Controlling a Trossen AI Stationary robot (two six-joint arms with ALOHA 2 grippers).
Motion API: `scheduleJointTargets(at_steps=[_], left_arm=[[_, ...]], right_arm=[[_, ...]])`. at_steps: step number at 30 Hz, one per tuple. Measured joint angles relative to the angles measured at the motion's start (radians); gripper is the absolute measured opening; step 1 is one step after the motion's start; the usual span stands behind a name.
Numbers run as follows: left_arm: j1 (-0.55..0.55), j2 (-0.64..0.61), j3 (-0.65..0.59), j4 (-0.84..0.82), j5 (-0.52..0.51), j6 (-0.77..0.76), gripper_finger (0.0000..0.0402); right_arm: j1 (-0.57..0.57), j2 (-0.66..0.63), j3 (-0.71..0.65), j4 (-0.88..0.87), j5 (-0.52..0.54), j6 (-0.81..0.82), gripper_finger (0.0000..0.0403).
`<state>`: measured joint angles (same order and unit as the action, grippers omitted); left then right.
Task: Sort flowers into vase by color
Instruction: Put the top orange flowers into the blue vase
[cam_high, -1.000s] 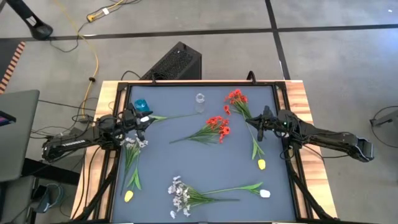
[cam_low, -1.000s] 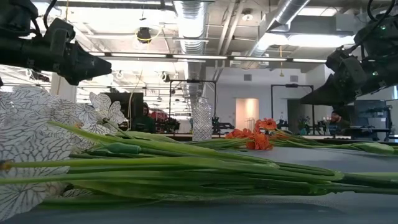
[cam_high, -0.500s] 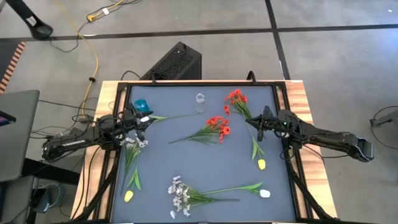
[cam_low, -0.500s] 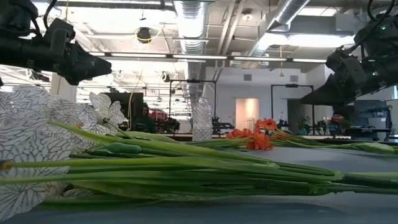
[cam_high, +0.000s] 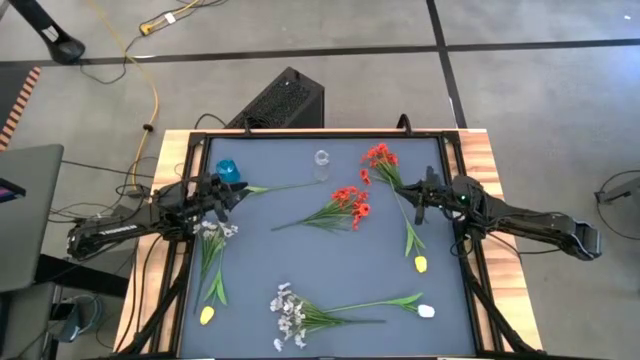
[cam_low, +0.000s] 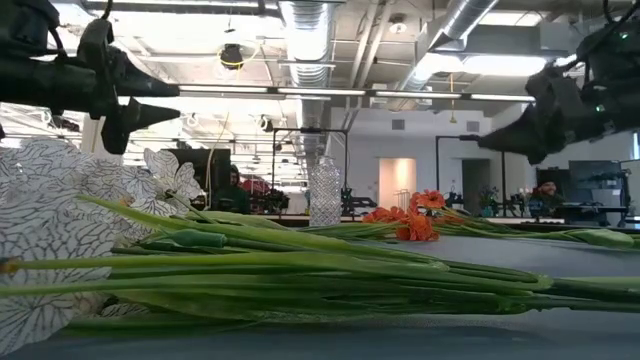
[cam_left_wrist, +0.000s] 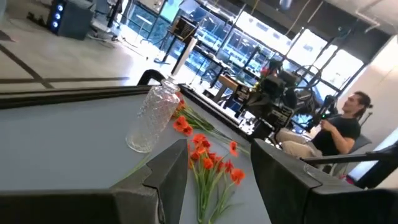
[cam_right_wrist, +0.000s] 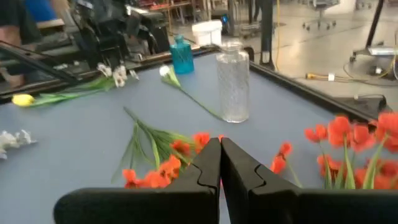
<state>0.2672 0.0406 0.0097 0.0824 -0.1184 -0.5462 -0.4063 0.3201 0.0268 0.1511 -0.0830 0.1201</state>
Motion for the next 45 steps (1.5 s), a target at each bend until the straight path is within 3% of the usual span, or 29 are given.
scheduleJointTargets(at_steps=[3,5,9,15,21,30,45], left_arm=[[0.000,0.003,0.000,0.042,0.017,-0.014,0.0166],[0.000,0.012,0.003,0.105,0.091,0.018,0.0166],[-0.014,0.080,0.043,0.193,0.224,0.082,0.0166],[-0.059,0.316,0.137,0.205,0.165,0.214,0.0166],[-0.093,0.598,0.263,0.224,0.159,0.372,0.0166],[-0.118,0.811,0.322,0.231,0.084,0.475,0.0166],[-0.118,0.816,0.324,0.249,0.085,0.464,0.0166]], right_arm=[[0.001,0.011,0.081,0.000,-0.025,0.002,0.0037],[0.000,0.033,0.153,-0.033,-0.025,0.025,0.0037],[-0.004,0.129,0.329,-0.250,-0.010,0.005,0.0035],[-0.043,0.337,0.609,-0.697,0.186,0.022,0.0051],[-0.105,0.529,0.758,-0.893,0.182,0.087,0.0099],[-0.193,0.817,0.780,-1.044,0.158,0.075,0.0171],[-0.205,1.111,0.780,-0.974,0.162,0.039,0.0183]])
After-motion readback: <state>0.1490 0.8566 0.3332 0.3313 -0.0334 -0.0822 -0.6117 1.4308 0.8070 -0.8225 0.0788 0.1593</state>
